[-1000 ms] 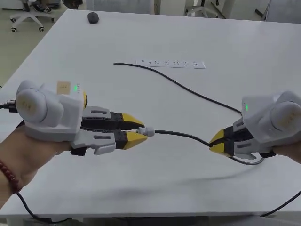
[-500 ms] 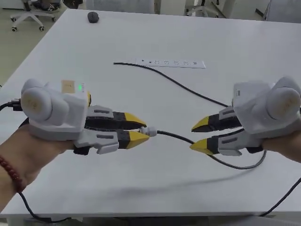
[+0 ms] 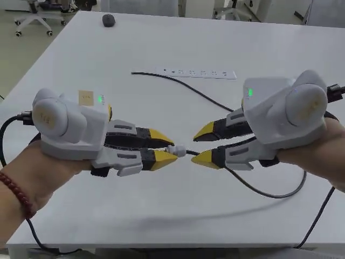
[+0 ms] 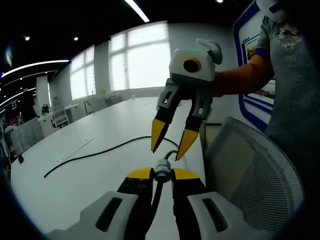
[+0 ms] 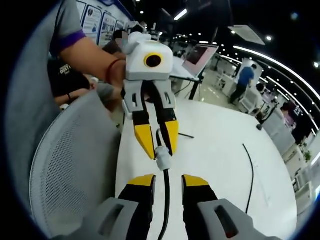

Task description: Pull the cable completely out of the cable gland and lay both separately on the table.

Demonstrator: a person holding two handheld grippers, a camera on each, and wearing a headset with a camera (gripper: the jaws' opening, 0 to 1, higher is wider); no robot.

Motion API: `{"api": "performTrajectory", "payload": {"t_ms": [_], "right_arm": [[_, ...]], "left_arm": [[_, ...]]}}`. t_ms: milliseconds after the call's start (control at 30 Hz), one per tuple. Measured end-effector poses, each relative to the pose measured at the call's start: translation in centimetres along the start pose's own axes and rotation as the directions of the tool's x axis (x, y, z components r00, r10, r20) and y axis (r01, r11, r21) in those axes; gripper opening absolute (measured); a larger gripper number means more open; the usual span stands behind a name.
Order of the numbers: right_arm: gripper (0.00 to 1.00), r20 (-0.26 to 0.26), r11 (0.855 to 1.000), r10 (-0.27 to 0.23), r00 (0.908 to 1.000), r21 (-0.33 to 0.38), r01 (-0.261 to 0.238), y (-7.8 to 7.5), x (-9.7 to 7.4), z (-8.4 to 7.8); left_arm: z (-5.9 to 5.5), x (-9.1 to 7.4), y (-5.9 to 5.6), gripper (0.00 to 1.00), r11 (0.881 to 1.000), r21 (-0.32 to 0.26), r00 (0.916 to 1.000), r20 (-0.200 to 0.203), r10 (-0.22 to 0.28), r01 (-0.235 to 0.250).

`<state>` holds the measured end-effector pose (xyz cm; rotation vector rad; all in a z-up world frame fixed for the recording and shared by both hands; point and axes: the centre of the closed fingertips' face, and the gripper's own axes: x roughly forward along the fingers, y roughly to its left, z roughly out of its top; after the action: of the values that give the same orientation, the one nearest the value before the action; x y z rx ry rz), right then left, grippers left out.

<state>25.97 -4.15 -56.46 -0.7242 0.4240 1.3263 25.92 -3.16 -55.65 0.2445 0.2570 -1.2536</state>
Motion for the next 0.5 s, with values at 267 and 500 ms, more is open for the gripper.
{"api": "performTrajectory", "payload": {"t_ms": [267,500], "right_arm": [[0.10,-0.017,0.999,0.015,0.9997,-0.036,-0.015,0.35,0.60,0.04],[0.00,-0.031,0.997,0.031,0.9990,-0.067,-0.033,0.49,0.59,-0.24]], "left_arm": [[0.20,0.07,-0.28,0.14,1.000,0.004,1.0000,0.004,-0.007,0.007],[0.17,0.07,-0.32,0.14,1.000,0.006,0.9999,0.002,-0.011,0.011]]}}
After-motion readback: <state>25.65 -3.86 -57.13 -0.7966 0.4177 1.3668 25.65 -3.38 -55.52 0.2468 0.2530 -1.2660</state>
